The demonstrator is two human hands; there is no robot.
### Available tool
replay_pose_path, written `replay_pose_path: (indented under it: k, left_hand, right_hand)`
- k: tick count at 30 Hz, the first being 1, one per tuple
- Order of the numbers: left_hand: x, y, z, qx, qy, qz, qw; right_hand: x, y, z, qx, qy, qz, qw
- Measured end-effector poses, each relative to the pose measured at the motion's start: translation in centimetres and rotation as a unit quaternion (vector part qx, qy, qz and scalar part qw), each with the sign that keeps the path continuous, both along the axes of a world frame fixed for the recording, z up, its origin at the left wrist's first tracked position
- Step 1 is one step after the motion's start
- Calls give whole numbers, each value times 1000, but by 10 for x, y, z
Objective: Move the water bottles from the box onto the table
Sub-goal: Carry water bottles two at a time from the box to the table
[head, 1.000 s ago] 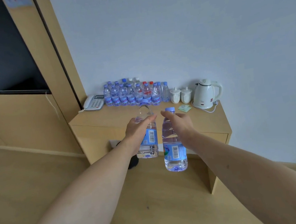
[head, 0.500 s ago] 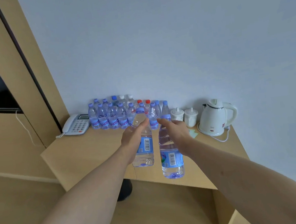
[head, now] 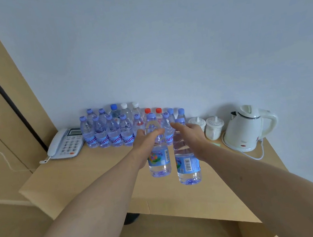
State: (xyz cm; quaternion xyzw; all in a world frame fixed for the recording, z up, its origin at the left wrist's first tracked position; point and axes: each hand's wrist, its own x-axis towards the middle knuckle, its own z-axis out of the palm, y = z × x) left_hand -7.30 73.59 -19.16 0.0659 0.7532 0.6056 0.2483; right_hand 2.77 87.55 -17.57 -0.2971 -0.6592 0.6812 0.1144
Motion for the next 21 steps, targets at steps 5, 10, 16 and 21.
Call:
replay_pose_path:
  k: [5, 10, 16, 21]
  left_hand:
    - [-55, 17, -22, -2, -12, -99, 995]
    - [-96, 40, -46, -38, 23, -155, 987]
    - [-119, 67, -69, -84, 39, -227, 970]
    - [-130, 90, -87, -135, 92, -276, 947]
  right_hand:
    - [-44, 13, -20, 11, -30, -50, 998]
    - [-78, 27, -43, 90, -52, -85, 991]
    - [-105, 58, -71, 223, -159, -87, 958]
    - [-119, 89, -82, 306, -252, -54, 916]
